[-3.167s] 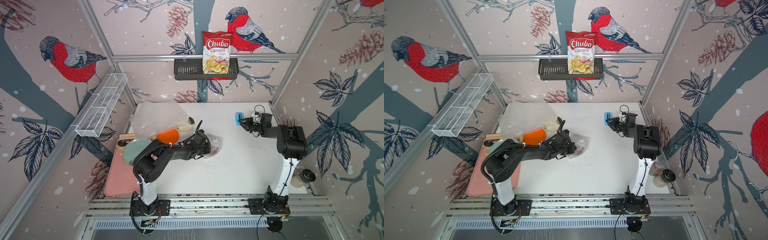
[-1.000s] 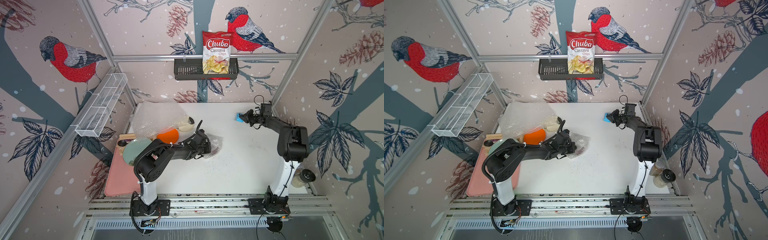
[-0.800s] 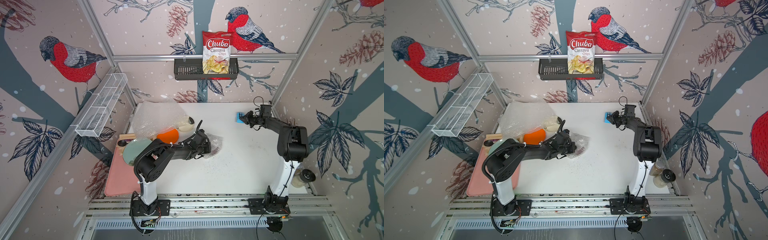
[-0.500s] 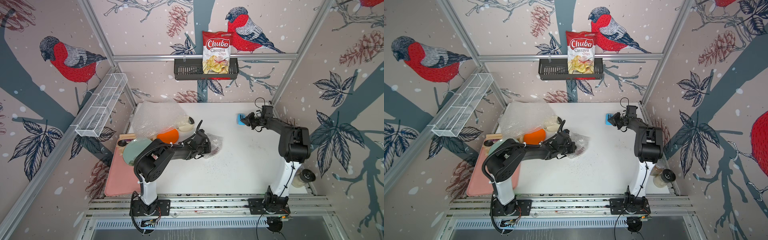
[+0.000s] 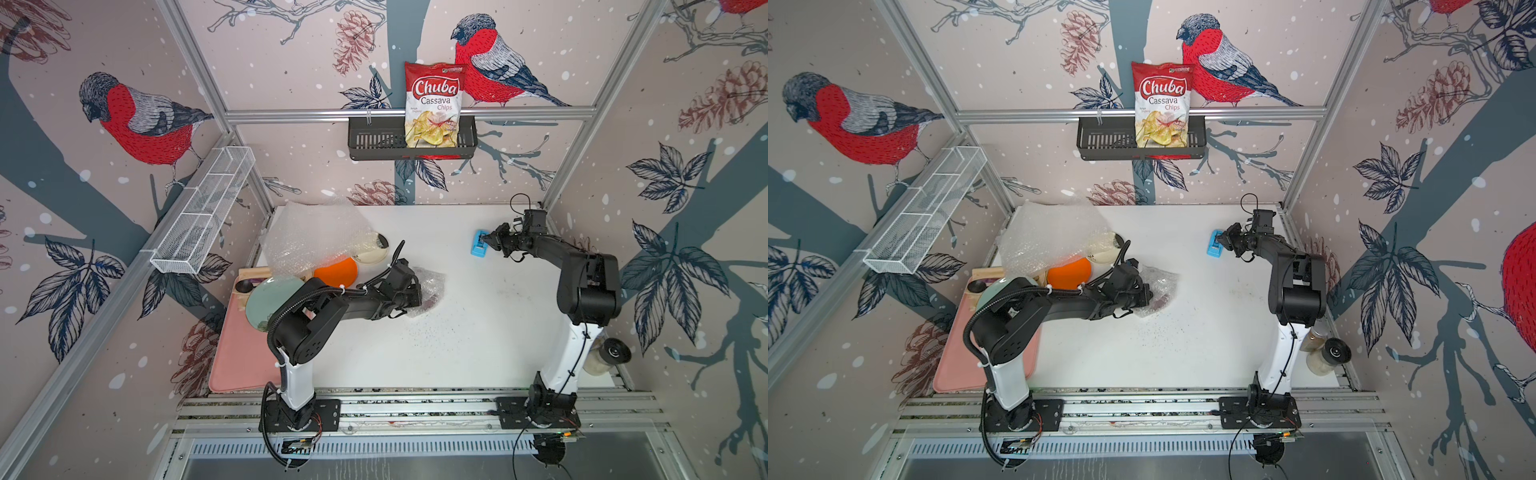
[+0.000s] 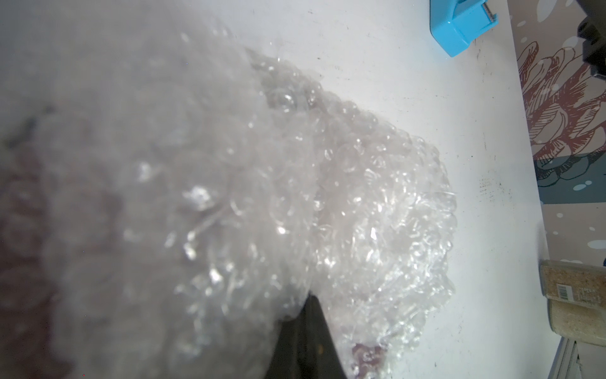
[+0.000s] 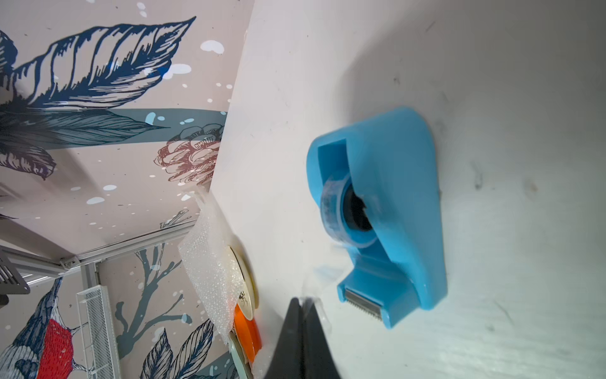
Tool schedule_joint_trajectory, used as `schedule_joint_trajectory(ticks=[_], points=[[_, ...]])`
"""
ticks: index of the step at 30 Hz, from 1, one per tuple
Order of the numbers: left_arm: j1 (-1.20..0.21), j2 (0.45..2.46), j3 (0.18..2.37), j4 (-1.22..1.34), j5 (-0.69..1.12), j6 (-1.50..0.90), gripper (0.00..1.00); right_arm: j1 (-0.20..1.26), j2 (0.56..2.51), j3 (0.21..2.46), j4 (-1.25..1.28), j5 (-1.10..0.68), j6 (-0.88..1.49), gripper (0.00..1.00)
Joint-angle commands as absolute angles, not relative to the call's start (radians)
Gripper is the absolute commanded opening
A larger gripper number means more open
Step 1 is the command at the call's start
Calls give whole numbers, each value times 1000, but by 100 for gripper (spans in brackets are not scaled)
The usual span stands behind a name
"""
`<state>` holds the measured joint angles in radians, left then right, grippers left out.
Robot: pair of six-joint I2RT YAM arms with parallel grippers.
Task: Wrap dinner plates in bubble wrap
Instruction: Pull the tape from the tape cutter.
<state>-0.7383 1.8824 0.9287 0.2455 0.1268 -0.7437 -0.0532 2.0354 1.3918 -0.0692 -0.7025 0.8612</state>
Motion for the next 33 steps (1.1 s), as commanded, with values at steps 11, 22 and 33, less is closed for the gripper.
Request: schedule_joint_trajectory(ticks=[11,22,33], points=[[-733,1893,910,11,25,-753,0,-59,2093,1547,-92,-736,842,0],[-727,1898,908,15,25,-753,0,-52,2244,1938,-342,-736,746,0],[-723,1898,900,24,32,-752,0,-61,2195,2075,-390,-722,755,0]])
